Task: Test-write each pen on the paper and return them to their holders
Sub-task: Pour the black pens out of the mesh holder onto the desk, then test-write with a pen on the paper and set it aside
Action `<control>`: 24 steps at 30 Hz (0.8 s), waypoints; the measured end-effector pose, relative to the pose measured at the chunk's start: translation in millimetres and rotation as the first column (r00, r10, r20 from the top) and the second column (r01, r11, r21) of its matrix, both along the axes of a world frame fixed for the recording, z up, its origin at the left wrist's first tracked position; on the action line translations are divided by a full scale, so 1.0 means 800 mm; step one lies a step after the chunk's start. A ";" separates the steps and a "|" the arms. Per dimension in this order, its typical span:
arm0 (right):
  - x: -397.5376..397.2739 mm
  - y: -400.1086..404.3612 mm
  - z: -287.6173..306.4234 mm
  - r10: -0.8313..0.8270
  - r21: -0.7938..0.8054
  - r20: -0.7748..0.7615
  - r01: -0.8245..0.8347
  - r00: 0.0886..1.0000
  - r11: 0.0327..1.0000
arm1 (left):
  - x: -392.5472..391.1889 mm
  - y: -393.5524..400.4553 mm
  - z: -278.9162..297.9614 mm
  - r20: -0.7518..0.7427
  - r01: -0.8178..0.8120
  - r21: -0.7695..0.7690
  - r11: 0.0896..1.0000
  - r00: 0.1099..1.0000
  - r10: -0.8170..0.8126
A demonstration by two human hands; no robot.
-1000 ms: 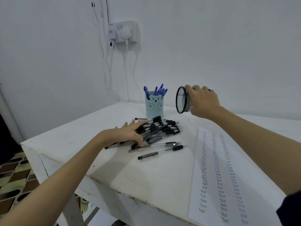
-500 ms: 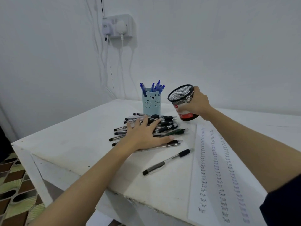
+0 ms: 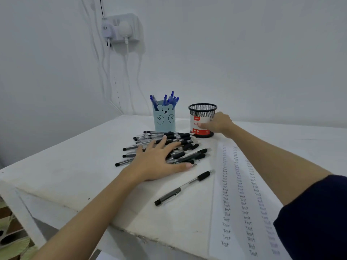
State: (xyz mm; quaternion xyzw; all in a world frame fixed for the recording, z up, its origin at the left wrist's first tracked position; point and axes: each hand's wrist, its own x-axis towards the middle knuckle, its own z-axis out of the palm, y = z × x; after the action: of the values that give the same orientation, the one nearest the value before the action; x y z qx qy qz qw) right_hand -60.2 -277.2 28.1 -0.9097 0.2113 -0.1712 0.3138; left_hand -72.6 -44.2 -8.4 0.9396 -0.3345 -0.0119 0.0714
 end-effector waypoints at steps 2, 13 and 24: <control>-0.007 -0.003 0.009 -0.034 -0.020 0.003 0.034 0.999 0.999 | 0.004 0.003 0.000 0.044 0.015 -0.034 0.999 0.999 -0.013; -0.127 0.060 0.071 0.294 -0.193 0.036 -0.282 0.955 0.940 | -0.013 0.021 -0.010 0.071 0.111 -0.086 0.990 0.992 -0.105; -0.173 0.125 -0.009 0.576 -0.339 -0.232 -0.620 0.784 0.707 | -0.027 0.010 -0.021 0.107 0.055 -0.112 0.992 0.993 -0.043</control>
State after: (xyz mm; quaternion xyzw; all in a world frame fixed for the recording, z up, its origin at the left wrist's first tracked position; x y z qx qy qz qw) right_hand -198.2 -177.1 21.1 -0.9806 -0.1176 -0.0493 0.1489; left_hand -94.2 -36.2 -25.4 0.9249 -0.3607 0.0545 0.1074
